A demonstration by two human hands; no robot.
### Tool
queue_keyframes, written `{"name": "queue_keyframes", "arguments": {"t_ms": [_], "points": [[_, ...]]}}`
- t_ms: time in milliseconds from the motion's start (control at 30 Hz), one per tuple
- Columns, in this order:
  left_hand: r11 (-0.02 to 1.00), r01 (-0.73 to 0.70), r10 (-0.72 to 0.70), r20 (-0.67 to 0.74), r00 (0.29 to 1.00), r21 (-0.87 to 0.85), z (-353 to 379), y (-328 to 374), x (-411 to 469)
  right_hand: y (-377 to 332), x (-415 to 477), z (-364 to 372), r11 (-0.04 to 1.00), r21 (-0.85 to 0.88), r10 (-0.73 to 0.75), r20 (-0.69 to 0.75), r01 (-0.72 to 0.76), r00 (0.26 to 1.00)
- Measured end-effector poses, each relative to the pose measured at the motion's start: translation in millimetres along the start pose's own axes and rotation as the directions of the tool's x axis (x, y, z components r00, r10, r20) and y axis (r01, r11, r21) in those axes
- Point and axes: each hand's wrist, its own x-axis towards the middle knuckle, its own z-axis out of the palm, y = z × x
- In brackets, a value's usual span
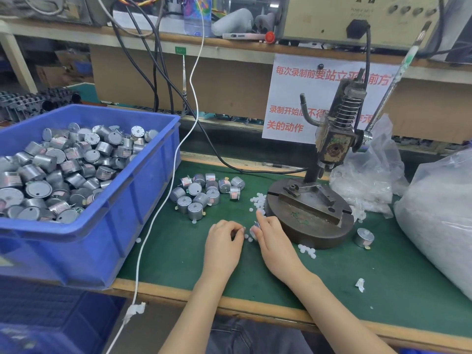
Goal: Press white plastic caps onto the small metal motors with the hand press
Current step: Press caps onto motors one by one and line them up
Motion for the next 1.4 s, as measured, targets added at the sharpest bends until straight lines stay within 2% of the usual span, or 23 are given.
{"name": "queue_keyframes", "arguments": {"t_ms": [200,333,533,667,1000,1267,1400], "points": [[0.999,0.036,-0.036,0.001,0.999,-0.039,-0.6,-0.1,-0.5,0.2,2.8,0.0,0.999,-0.034,0.004,0.022,-0.003,1.000],[0.998,0.036,-0.036,0.004,0.999,-0.051,-0.7,0.0,-1.8,1.3,3.9,1.2,0.980,-0.196,-0.030,0.054,0.040,0.998],[0.999,0.033,-0.033,0.015,0.999,0.009,1.1,0.9,-0.2,-1.2,6.6,-1.1,0.962,-0.256,-0.071,0.113,0.098,0.991],[0.998,0.024,-0.024,0.000,1.000,0.050,2.3,1.9,-1.3,-4.5,7.8,-0.1,0.922,-0.361,-0.088,0.150,0.137,0.985],[0.986,-0.013,0.003,0.058,0.998,0.168,5.2,1.1,-1.8,-2.2,8.4,-3.3,0.918,-0.358,-0.101,0.200,0.168,0.975],[0.944,0.053,-0.060,0.011,0.998,0.327,6.8,3.4,-5.7,-1.3,9.2,-2.8,0.922,-0.338,-0.114,0.226,0.187,0.968],[0.902,0.125,-0.102,-0.079,0.992,0.413,6.8,1.9,-9.3,-2.9,8.3,-2.0,0.921,-0.340,-0.115,0.227,0.190,0.967]]}}
